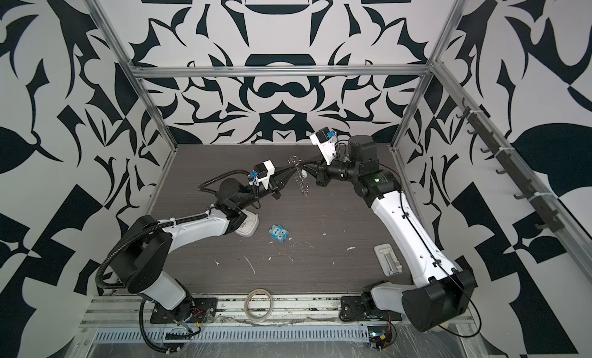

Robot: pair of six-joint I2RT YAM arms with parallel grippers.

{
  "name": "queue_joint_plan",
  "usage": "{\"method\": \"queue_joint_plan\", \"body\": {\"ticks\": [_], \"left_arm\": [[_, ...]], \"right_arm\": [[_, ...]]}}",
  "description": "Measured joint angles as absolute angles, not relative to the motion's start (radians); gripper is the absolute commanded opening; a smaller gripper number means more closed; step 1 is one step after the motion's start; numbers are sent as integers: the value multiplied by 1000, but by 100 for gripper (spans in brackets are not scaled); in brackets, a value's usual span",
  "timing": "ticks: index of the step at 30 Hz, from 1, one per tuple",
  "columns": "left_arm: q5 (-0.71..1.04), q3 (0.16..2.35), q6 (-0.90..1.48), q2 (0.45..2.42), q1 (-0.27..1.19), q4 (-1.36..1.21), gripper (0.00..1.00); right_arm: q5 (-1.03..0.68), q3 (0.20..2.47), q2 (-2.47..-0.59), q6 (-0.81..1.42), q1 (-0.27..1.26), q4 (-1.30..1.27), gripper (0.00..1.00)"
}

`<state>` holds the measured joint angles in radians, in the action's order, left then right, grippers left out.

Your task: Remove the keys from the keyring

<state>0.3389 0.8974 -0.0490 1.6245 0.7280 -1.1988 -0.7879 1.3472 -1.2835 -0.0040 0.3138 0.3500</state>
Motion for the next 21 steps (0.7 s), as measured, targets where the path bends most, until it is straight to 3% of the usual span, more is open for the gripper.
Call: {"method": "queue_joint_plan", "body": {"ticks": [11, 21], "left_arm": [[335, 897, -49, 1625, 728, -1192, 17], [330, 897, -51, 1625, 730, -1185, 7]], "right_arm": [[-773, 1347, -1283, -12, 319, 358, 0], [-765, 1347, -1284, -12, 321, 358, 0]]}}
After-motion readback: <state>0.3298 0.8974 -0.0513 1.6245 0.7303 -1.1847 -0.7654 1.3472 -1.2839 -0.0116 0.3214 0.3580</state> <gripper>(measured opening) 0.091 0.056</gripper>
